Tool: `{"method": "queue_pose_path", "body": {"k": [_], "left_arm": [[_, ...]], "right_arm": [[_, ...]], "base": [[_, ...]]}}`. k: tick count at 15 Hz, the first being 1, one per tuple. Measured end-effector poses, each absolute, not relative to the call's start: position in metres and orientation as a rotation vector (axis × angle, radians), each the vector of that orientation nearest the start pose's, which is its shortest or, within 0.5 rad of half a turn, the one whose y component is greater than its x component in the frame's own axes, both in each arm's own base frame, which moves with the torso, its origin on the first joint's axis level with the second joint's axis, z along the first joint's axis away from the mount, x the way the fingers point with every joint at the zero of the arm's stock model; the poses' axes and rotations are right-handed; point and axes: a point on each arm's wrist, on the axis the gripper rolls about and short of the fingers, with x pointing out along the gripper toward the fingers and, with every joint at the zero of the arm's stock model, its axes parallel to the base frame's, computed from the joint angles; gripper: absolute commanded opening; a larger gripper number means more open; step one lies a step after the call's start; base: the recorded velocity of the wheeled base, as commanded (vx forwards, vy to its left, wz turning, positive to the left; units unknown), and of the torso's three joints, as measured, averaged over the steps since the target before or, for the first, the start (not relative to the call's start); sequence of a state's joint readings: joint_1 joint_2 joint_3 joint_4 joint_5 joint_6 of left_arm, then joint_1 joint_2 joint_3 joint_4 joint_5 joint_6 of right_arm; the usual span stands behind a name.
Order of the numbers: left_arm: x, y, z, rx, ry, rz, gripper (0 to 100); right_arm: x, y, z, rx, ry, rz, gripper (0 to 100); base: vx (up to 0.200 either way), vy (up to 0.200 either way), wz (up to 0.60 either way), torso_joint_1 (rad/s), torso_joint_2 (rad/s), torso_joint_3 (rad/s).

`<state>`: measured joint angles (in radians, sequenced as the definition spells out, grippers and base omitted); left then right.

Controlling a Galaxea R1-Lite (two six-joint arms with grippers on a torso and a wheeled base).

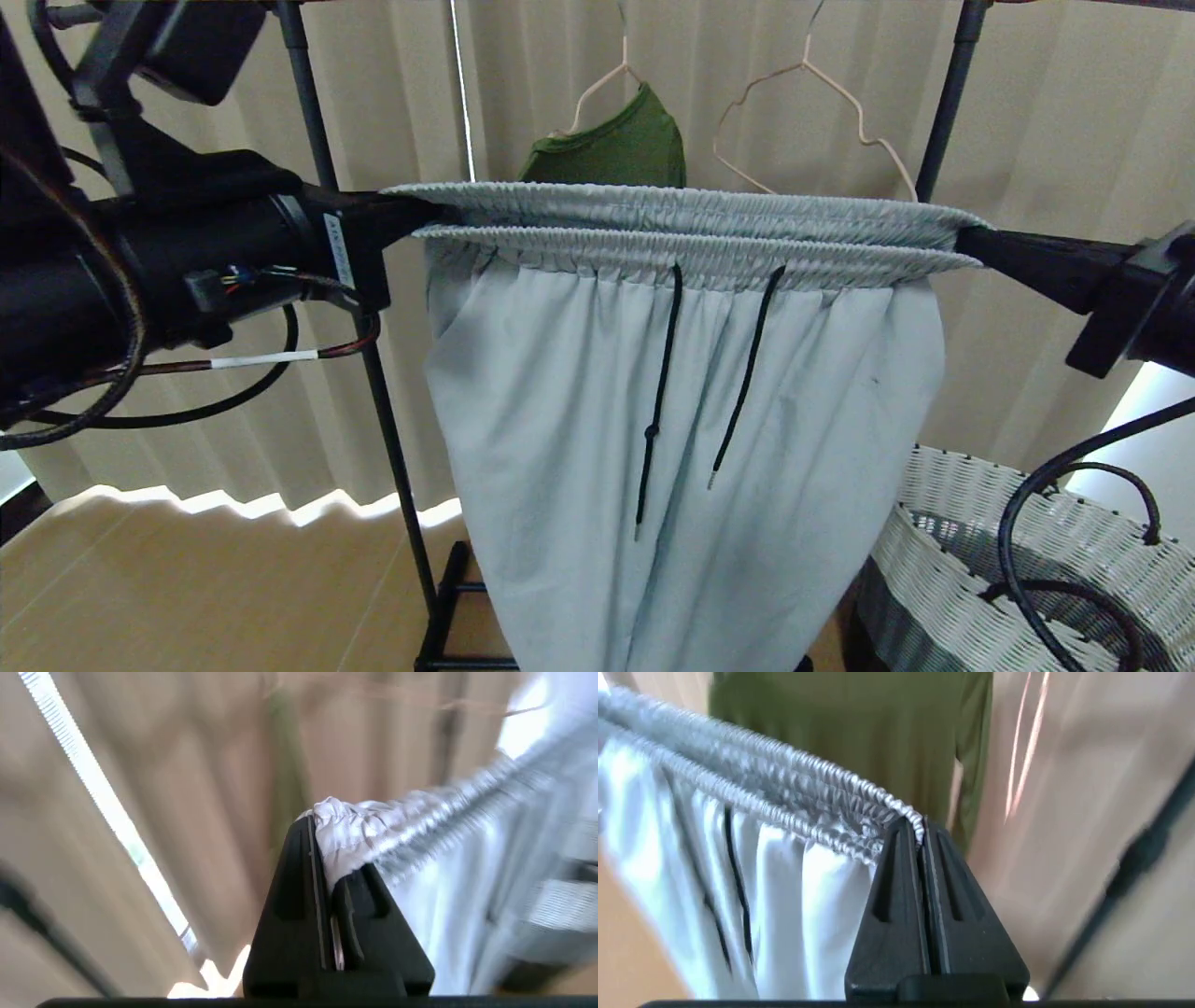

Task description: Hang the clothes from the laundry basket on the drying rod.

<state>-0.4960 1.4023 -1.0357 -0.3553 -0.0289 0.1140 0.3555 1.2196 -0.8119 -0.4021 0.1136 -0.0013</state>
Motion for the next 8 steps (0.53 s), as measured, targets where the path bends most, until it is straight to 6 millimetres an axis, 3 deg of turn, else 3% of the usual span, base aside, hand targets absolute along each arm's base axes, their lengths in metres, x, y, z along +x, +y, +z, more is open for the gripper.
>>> {"method": "queue_pose_path", "body": {"k": [3,8], "left_arm": [[0.219,-0.126,0.310,0.109,-0.036,-0.536,0],[0.216,-0.133,0.304,0.116,-0.009,-0.560,0]], "right_arm": [[0.168,0.065,0.286,-0.013,-0.028,0.466,0],[0.165,0.067,0.291,-0.013,-0.049,0.484,0]], "base": [[0.000,0.000,0.00,0.000,0.00,0.000],[0.000,0.000,0.00,0.000,0.00,0.000]]}}
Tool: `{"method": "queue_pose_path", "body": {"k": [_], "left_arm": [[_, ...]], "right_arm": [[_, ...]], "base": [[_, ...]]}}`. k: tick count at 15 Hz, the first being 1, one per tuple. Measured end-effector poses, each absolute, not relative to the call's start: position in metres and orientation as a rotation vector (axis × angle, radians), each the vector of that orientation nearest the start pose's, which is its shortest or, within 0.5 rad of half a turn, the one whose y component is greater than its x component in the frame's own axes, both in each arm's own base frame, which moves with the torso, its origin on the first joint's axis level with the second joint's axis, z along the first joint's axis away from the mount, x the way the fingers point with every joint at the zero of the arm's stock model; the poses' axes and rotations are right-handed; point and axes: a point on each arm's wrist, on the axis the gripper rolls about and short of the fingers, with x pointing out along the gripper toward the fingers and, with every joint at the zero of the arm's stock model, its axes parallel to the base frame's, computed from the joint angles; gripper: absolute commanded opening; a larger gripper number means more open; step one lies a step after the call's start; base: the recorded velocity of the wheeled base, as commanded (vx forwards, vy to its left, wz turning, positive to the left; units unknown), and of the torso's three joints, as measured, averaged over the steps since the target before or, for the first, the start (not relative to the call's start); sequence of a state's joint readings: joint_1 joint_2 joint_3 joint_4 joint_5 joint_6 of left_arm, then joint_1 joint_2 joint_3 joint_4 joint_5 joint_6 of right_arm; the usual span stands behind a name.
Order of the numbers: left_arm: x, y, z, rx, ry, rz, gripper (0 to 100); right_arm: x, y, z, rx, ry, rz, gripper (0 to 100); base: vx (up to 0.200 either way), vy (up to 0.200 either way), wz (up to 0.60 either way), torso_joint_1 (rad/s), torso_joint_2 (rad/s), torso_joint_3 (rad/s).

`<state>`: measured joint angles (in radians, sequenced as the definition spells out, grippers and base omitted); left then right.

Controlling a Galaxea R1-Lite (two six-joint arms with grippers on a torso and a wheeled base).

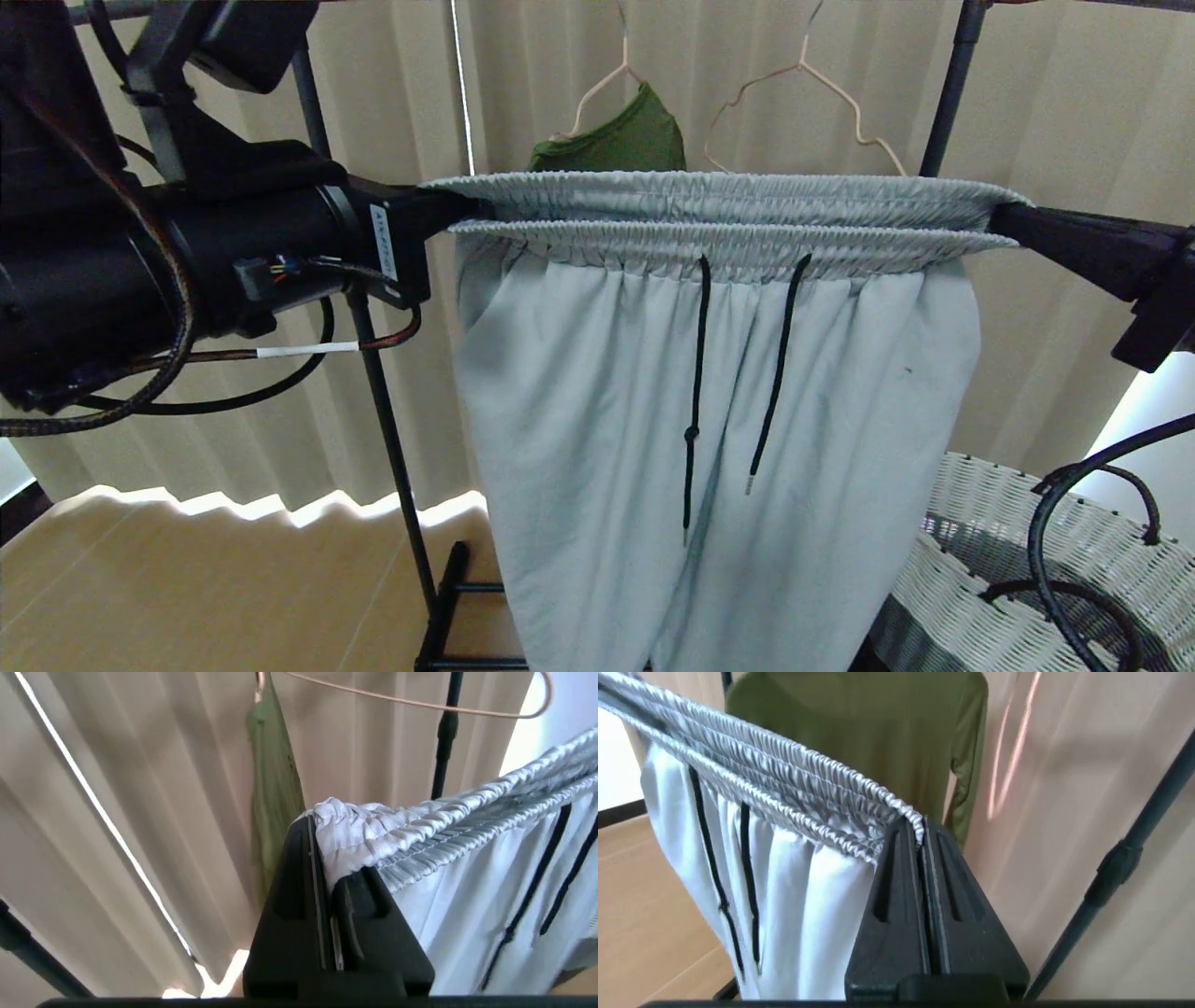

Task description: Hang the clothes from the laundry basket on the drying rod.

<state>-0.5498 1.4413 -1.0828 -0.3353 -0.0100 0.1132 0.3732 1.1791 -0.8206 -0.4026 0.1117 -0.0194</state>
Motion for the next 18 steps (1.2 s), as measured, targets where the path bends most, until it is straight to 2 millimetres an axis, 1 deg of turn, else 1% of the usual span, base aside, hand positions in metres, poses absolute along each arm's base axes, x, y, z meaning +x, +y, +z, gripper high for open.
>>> {"method": "queue_pose_path", "body": {"k": [3,8,9,12,14,16,18], "left_arm": [[0.209,-0.132,0.300,0.127,0.030,-0.575,0],[0.202,-0.128,0.304,0.121,0.020,-0.575,0],[0.202,-0.127,0.304,0.116,0.022,-0.574,0],[0.202,-0.127,0.306,0.111,0.019,-0.567,0],[0.204,-0.126,0.305,0.103,0.022,-0.552,0],[0.207,-0.124,0.304,0.094,0.032,-0.488,0],[0.214,-0.122,0.301,0.099,0.044,-0.358,0]], "right_arm": [[0.164,0.068,0.290,-0.014,-0.041,0.488,0],[0.164,0.068,0.289,-0.015,-0.037,0.491,0],[0.164,0.068,0.289,-0.015,-0.036,0.491,100],[0.165,0.068,0.290,-0.015,-0.038,0.487,100],[0.165,0.068,0.286,-0.016,-0.026,0.489,100],[0.165,0.068,0.279,-0.019,-0.002,0.493,100],[0.164,0.068,0.275,-0.019,0.009,0.495,100]], "base": [[0.000,0.000,0.00,0.000,0.00,0.000],[0.000,0.000,0.00,0.000,0.00,0.000],[0.000,0.000,0.00,0.000,0.00,0.000],[0.000,0.000,0.00,0.000,0.00,0.000],[0.000,0.000,0.00,0.000,0.00,0.000],[0.000,0.000,0.00,0.000,0.00,0.000],[0.000,0.000,0.00,0.000,0.00,0.000]]}}
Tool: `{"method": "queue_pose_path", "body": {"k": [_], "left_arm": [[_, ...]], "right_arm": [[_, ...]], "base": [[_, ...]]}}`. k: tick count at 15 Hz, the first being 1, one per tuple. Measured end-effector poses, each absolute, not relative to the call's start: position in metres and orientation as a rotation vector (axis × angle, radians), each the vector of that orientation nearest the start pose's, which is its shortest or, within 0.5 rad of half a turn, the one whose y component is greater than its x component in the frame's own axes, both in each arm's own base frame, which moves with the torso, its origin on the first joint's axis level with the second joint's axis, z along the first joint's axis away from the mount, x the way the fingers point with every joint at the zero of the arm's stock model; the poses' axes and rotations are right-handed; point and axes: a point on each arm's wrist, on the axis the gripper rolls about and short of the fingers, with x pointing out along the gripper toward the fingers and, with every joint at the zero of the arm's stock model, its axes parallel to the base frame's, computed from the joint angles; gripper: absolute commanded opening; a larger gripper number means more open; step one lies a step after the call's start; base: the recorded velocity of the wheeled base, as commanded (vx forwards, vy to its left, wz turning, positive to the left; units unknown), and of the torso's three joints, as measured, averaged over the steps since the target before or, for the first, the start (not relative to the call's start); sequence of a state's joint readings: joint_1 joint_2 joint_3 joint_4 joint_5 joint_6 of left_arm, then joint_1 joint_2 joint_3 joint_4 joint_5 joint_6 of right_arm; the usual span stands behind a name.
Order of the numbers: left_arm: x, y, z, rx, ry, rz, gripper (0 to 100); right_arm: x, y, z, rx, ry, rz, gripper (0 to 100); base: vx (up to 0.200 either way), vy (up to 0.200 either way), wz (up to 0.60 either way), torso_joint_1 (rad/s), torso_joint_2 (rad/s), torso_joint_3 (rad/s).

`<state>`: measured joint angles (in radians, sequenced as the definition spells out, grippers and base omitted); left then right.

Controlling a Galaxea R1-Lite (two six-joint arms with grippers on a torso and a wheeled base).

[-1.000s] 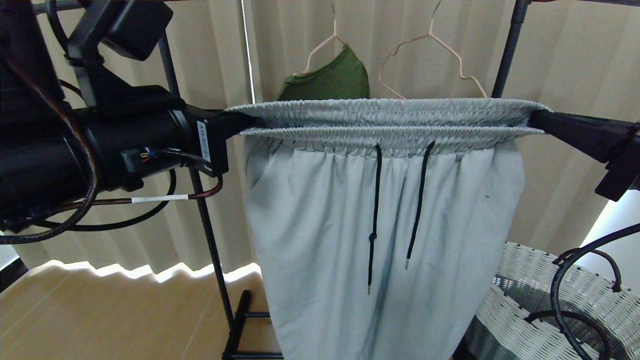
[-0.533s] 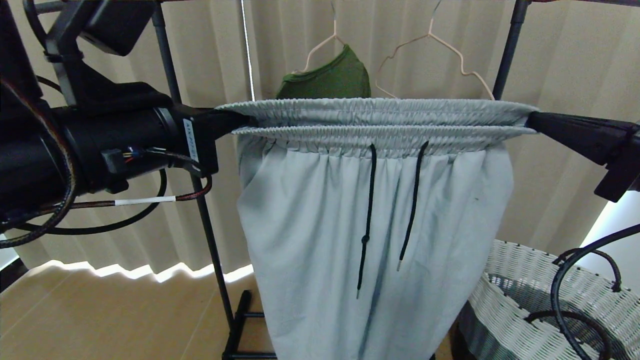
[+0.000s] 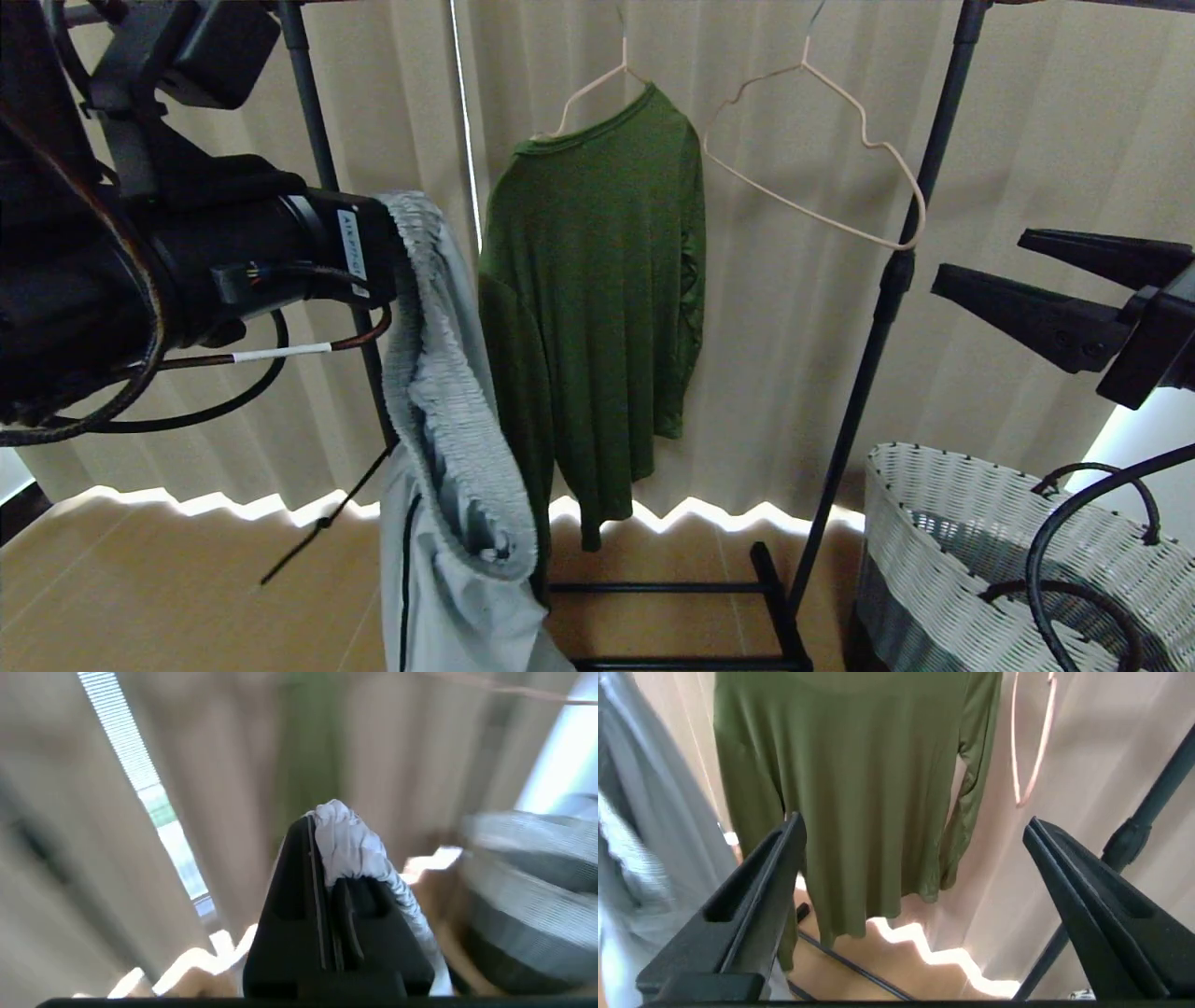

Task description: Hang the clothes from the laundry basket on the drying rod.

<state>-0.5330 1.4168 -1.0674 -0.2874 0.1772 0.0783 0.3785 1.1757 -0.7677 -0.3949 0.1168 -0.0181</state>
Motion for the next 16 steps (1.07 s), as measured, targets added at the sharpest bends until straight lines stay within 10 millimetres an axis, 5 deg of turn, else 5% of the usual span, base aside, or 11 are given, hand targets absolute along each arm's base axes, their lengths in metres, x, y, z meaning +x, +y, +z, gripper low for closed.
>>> {"method": "queue_pose_path", "body": {"k": [8,16], "left_arm": [[0.222,-0.094,0.276,0.244,0.123,-0.199,0],[0.190,-0.055,0.263,0.264,0.145,-0.090,0]], "right_arm": [[0.166,0.059,0.251,-0.166,0.162,0.266,100],[0.156,0.040,0.217,-0.394,0.267,0.042,100]], "base": [[0.000,0.000,0.00,0.000,0.00,0.000],[0.000,0.000,0.00,0.000,0.00,0.000]]}}
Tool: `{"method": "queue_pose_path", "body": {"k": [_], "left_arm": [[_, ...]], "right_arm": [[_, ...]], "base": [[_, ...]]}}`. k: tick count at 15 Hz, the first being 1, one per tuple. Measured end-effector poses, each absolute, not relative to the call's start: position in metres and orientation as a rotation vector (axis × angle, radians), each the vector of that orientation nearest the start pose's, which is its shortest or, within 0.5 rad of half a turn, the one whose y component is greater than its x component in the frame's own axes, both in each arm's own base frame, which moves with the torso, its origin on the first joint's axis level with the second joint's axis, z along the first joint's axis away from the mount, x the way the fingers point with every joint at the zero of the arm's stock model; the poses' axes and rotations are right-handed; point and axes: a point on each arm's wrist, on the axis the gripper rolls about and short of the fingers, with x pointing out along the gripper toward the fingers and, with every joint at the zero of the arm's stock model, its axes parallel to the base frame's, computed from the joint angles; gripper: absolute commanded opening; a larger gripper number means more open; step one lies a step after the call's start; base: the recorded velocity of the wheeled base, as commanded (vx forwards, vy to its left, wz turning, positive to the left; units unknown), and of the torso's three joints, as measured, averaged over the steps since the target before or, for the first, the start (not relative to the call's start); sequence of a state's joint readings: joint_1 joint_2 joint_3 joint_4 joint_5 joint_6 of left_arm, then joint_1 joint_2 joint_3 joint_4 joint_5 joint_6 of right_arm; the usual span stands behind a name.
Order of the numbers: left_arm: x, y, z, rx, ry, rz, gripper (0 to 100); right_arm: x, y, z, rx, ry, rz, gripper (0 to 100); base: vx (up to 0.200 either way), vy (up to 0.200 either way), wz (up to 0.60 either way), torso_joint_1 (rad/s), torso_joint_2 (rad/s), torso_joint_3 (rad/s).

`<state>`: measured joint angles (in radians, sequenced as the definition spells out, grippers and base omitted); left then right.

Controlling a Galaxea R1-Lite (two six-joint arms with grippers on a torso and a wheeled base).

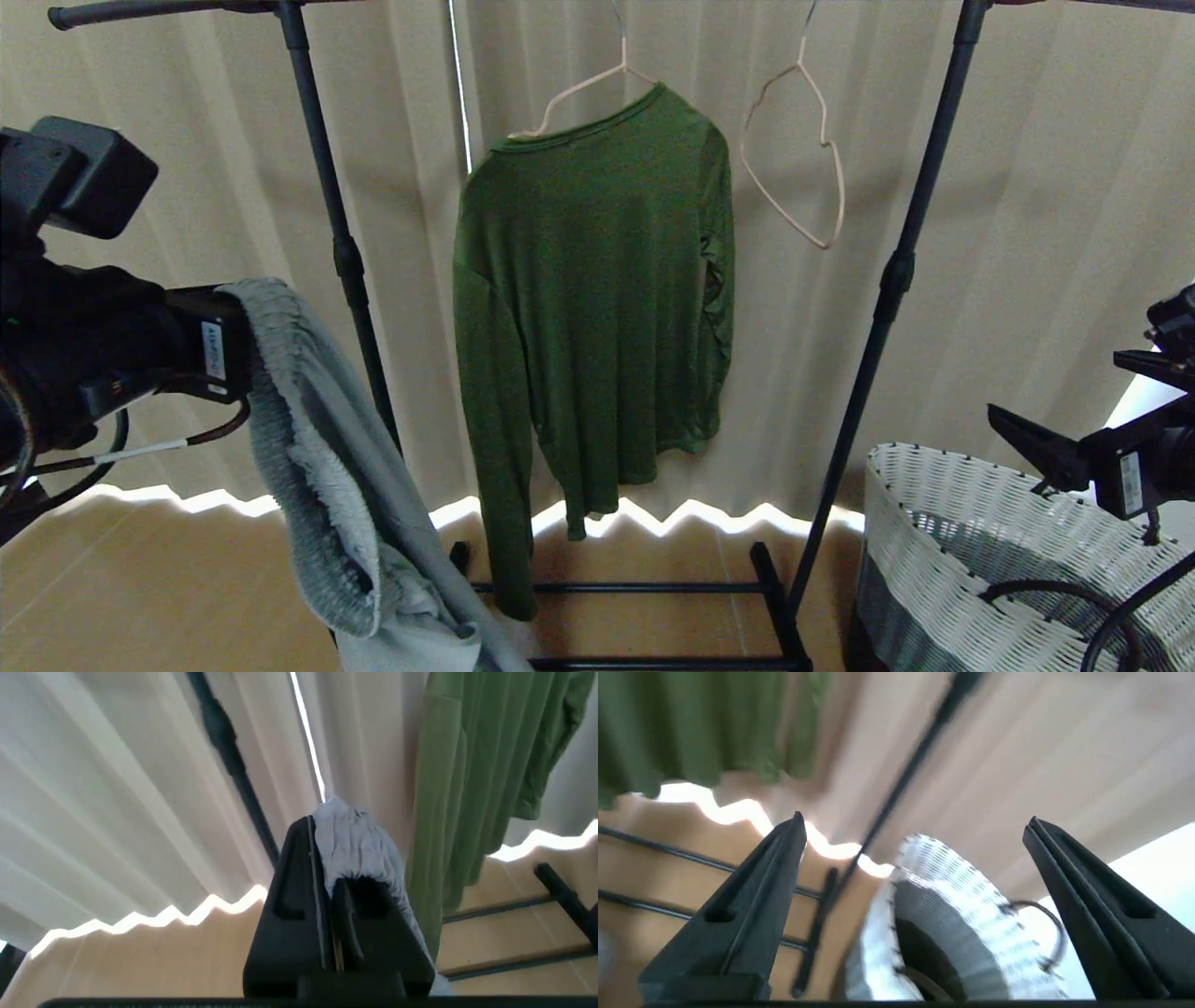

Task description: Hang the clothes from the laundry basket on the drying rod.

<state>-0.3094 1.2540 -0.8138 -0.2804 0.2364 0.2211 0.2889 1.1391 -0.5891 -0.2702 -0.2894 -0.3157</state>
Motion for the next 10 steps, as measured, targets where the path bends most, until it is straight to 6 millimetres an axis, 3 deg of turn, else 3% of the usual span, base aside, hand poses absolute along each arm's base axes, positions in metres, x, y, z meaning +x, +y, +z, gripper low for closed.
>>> {"method": "queue_pose_path", "body": {"k": [4,10], "left_arm": [[0.168,-0.039,0.256,0.256,0.143,-0.044,0],[0.151,-0.032,0.246,0.246,0.139,-0.066,0]], "right_arm": [[0.146,0.035,0.205,-0.456,0.278,0.037,100],[0.142,0.033,0.209,-0.449,0.183,0.021,100]], "base": [[0.000,0.000,0.00,0.000,0.00,0.000],[0.000,0.000,0.00,0.015,-0.06,-0.044]]}}
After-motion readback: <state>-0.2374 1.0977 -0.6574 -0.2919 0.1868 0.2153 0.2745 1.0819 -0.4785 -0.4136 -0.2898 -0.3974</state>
